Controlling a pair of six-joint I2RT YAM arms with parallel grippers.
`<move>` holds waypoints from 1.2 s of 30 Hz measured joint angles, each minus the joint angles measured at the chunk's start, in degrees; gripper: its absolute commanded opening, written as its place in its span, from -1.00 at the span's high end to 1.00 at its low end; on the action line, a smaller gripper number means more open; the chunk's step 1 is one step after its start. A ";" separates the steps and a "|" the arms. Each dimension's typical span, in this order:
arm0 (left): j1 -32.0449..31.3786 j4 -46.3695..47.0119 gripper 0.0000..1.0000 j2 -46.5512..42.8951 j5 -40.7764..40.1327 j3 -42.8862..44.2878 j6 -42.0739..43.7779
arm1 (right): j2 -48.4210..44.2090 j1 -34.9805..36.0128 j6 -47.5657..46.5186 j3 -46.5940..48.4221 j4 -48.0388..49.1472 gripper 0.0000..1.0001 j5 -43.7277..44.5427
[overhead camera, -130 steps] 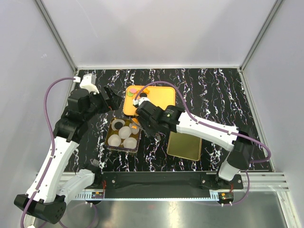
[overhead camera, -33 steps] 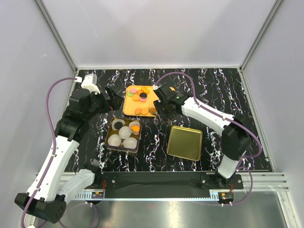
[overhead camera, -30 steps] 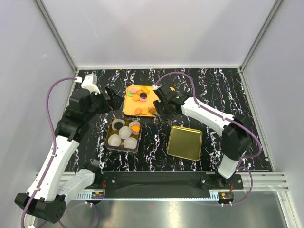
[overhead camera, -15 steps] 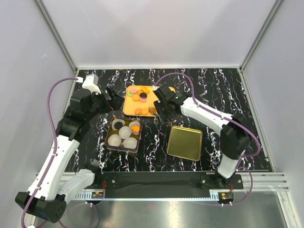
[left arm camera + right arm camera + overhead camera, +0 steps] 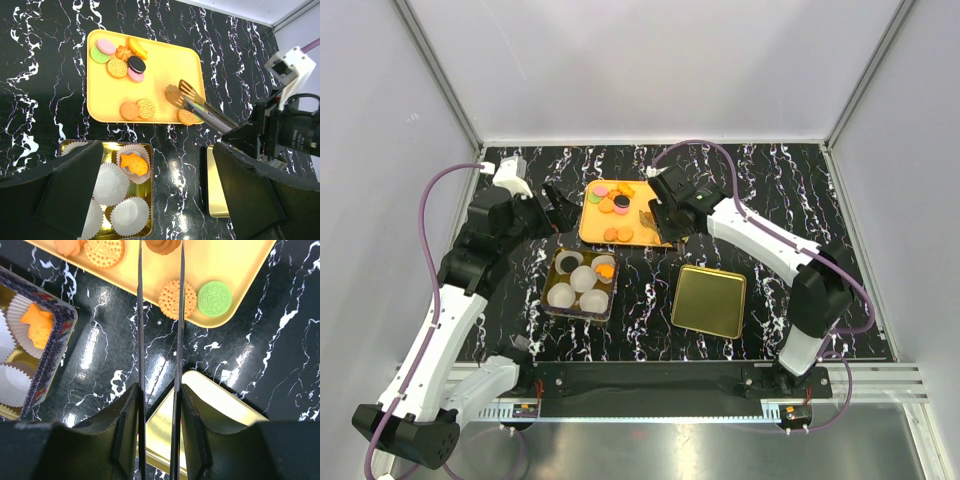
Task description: Pack the cookies
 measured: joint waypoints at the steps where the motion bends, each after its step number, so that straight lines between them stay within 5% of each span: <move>1: 0.02 0.02 -0.98 0.00 0.04 0.00 0.00 | -0.22 -0.02 0.02 0.22 0.04 0.30 0.20; 11: 0.24 0.04 -0.98 0.00 0.50 0.00 0.00 | -2.89 0.96 0.50 2.56 -1.92 0.30 0.02; 26: 0.55 0.39 -0.98 0.00 1.14 0.00 -0.02 | -3.78 20.61 3.56 5.88 -4.63 0.26 0.74; 36: 0.55 0.42 -0.98 0.00 1.16 -0.15 -0.04 | -2.43 24.98 5.33 5.88 -5.09 0.24 0.70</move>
